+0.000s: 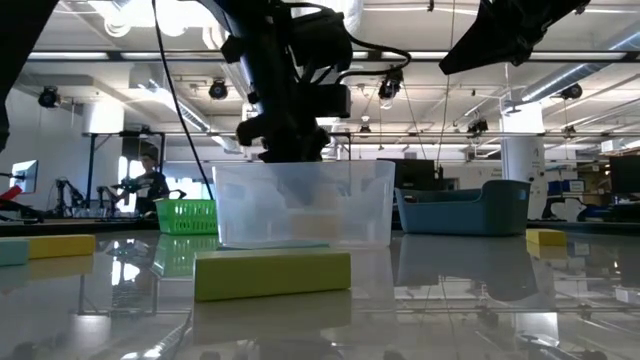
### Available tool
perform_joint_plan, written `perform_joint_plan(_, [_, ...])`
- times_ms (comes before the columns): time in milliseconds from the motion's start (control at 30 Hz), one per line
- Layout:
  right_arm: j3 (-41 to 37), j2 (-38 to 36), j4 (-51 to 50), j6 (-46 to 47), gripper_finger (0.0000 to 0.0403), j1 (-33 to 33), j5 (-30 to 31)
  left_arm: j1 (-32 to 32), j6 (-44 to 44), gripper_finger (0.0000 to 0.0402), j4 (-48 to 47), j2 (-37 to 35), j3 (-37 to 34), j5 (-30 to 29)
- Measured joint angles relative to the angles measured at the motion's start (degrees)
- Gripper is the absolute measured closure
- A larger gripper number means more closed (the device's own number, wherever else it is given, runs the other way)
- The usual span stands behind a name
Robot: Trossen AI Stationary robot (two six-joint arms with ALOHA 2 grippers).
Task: Sort & place blocks by color
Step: Put the yellow block into the transparent bin, then put the blue block into the blue bin
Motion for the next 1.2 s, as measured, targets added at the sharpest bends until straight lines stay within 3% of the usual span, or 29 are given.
perform_joint_plan(400, [0.0, 0.0, 0.62, 2.14, 0.0334, -0.02, -0.55, 0.07, 0.02, 0.0254, 0.39, -0.32, -0.33, -0.13])
perform_joint_plan(800, [0.0, 0.0, 0.03, 20.37, 0.0347, 0.0, -13.62, -3.64, -5.63, 0.0252, 0.89, -11.65, -0.77, -0.24])
perform_joint_plan(967, [0.06, 0.31, -2.06, 27.49, 0.0351, 0.0, -18.56, -6.65, -6.04, 0.0252, 7.83, -17.36, -5.93, -0.33])
perform_joint_plan(1200, [0.23, 2.48, -8.46, 38.28, 0.0351, -0.02, -26.03, -9.65, -9.27, 0.0252, 19.45, -26.16, -15.44, -6.07])
